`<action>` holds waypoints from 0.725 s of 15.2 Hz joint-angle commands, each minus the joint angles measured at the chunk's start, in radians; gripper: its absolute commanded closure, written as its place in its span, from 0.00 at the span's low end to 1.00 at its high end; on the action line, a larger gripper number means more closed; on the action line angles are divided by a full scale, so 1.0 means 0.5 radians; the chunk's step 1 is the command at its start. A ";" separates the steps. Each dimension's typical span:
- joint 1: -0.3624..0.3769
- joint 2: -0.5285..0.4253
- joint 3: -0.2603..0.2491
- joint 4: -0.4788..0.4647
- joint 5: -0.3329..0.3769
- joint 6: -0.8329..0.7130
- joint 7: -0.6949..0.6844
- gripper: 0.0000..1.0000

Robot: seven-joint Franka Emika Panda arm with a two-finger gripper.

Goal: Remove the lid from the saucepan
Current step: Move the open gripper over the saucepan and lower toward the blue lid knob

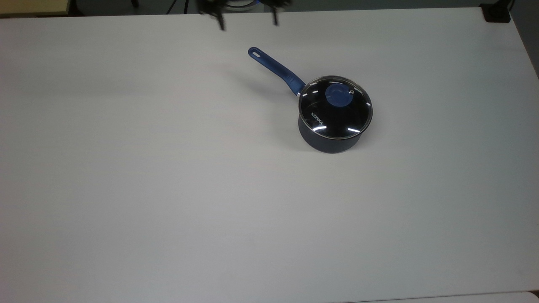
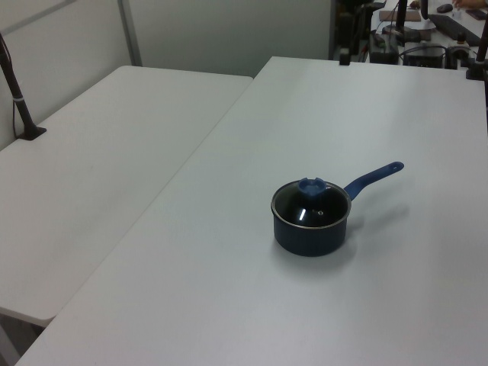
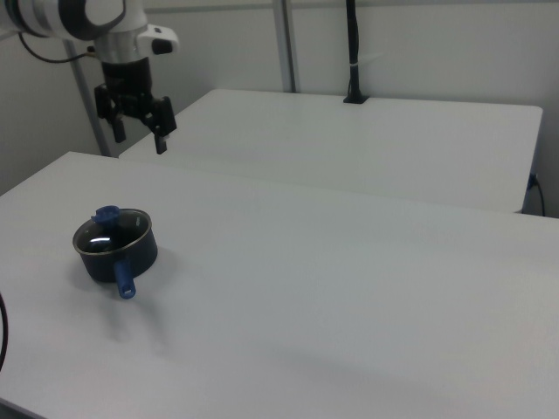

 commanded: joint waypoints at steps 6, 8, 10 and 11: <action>0.446 0.308 -0.018 -0.023 -0.052 0.362 0.273 0.00; 0.493 0.360 -0.018 -0.020 -0.083 0.390 0.181 0.00; 0.505 0.427 -0.018 -0.013 -0.126 0.391 0.116 0.00; 0.508 0.455 -0.018 -0.013 -0.153 0.394 0.086 0.00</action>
